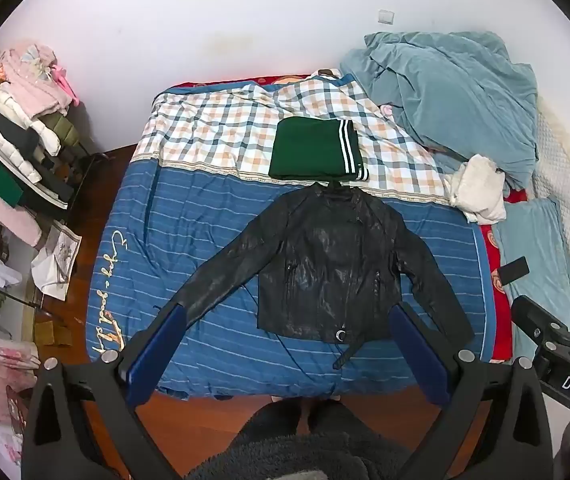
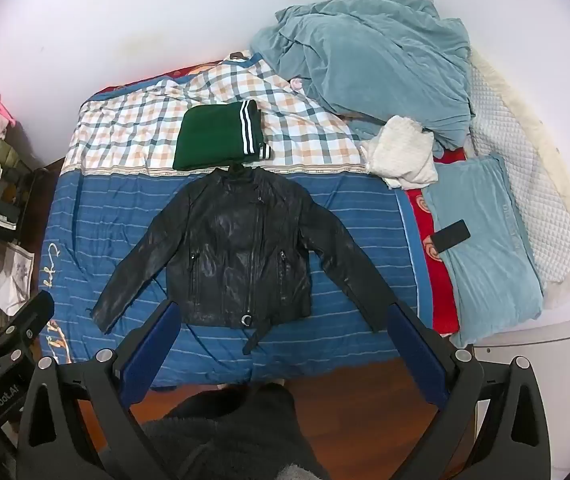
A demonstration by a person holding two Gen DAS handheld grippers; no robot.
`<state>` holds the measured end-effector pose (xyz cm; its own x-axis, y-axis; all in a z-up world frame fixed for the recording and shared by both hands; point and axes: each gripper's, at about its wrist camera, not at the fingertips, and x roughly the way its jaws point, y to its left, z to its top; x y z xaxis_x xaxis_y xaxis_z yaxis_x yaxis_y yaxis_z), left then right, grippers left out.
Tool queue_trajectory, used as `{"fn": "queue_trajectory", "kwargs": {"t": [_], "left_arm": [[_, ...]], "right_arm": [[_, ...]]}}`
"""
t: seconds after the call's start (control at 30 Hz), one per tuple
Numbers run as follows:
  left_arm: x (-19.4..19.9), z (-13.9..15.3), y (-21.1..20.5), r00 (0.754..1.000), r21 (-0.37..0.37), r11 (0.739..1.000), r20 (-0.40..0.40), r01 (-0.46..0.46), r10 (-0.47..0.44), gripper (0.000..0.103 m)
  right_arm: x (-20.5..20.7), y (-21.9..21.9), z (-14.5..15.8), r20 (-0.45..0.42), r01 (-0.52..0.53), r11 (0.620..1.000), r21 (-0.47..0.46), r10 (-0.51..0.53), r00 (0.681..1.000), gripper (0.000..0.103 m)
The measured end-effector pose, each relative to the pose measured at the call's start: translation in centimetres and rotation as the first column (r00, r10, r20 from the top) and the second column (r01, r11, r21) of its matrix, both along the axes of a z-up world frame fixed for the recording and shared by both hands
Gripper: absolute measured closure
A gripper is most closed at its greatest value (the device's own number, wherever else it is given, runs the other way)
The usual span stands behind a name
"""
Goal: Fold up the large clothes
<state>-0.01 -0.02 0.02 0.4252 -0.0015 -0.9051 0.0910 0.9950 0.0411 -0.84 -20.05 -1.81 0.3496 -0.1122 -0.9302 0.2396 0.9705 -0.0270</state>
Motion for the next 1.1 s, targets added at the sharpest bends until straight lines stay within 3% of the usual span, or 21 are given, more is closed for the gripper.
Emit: {"fn": "queue_trajectory", "kwargs": {"t": [1.1], "left_arm": [[-0.2,0.4,-0.1,1.0,-0.002,1.0,0.006,-0.001,0.001,0.0]], "right_arm": [[-0.9,0.7,1.2,0.002,-0.006,1.0,-0.002,0.006,1.0,0.0]]}}
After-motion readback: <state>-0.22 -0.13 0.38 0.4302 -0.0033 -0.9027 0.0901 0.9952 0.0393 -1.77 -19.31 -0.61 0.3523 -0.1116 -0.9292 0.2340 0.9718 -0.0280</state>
